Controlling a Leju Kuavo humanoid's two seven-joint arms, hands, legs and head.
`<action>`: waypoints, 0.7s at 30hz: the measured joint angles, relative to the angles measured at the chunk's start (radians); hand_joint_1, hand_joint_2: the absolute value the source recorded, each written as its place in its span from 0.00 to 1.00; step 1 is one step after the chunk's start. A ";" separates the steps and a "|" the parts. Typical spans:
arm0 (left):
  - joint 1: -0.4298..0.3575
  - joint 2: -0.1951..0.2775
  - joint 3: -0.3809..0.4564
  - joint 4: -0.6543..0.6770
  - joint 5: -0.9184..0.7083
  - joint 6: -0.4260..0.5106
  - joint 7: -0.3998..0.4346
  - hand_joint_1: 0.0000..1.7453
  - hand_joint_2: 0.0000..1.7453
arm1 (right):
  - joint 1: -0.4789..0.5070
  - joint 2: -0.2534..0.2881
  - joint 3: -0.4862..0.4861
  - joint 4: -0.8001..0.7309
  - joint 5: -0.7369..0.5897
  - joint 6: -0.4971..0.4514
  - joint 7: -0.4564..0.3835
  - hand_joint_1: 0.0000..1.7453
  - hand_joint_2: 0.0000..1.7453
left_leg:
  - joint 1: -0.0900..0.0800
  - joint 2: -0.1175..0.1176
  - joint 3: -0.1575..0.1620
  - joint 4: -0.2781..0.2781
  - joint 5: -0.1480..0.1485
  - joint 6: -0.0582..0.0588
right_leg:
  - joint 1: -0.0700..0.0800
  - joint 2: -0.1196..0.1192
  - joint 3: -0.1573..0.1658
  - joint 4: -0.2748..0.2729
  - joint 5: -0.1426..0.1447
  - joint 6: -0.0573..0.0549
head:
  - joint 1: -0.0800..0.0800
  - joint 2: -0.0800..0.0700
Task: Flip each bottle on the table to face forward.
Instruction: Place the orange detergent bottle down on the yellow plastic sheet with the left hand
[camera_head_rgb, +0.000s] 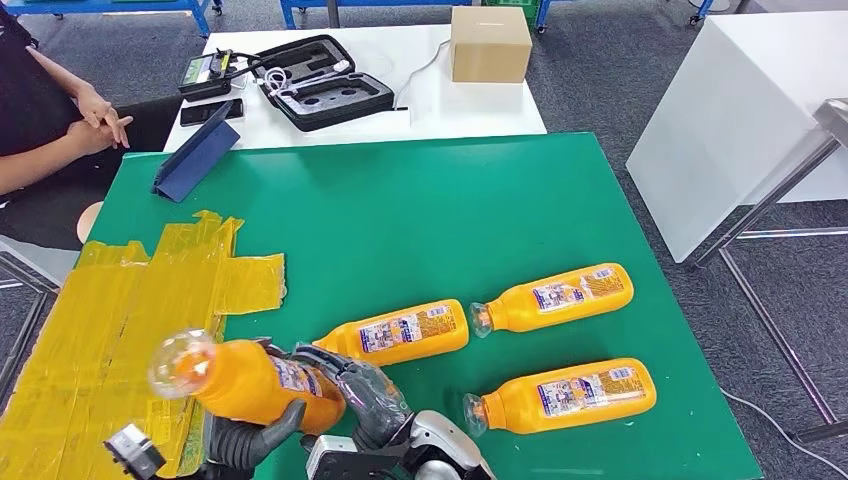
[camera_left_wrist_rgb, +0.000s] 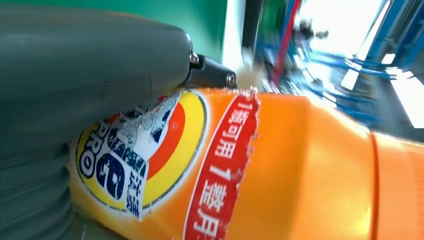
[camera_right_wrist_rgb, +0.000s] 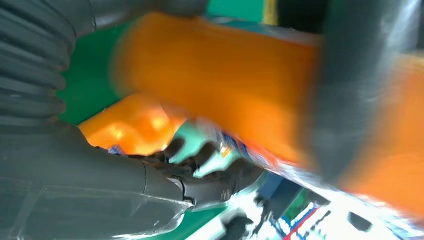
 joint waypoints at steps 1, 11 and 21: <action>0.001 -0.002 0.008 -0.034 -0.071 0.065 0.005 1.00 1.00 | 0.009 -0.002 -0.011 -0.020 0.006 0.000 0.011 0.00 0.50 | 0.000 0.000 0.000 0.000 0.000 0.000 | 0.000 0.000 0.000 0.000 0.000 0.000 | 0.000 0.000; -0.019 0.016 0.122 -0.232 -0.706 0.651 0.070 1.00 1.00 | 0.031 -0.031 -0.127 -0.167 0.063 0.005 0.047 0.00 1.00 | 0.000 0.000 -0.001 0.000 0.000 0.000 | 0.000 0.000 0.000 0.000 0.000 0.000 | 0.000 0.000; -0.041 0.081 0.184 -0.225 -0.906 0.744 0.138 1.00 1.00 | 0.009 -0.075 -0.185 -0.182 0.069 0.009 0.052 0.00 1.00 | 0.000 -0.001 -0.002 0.000 0.001 0.001 | 0.000 0.000 -0.001 0.000 0.000 0.000 | 0.000 0.000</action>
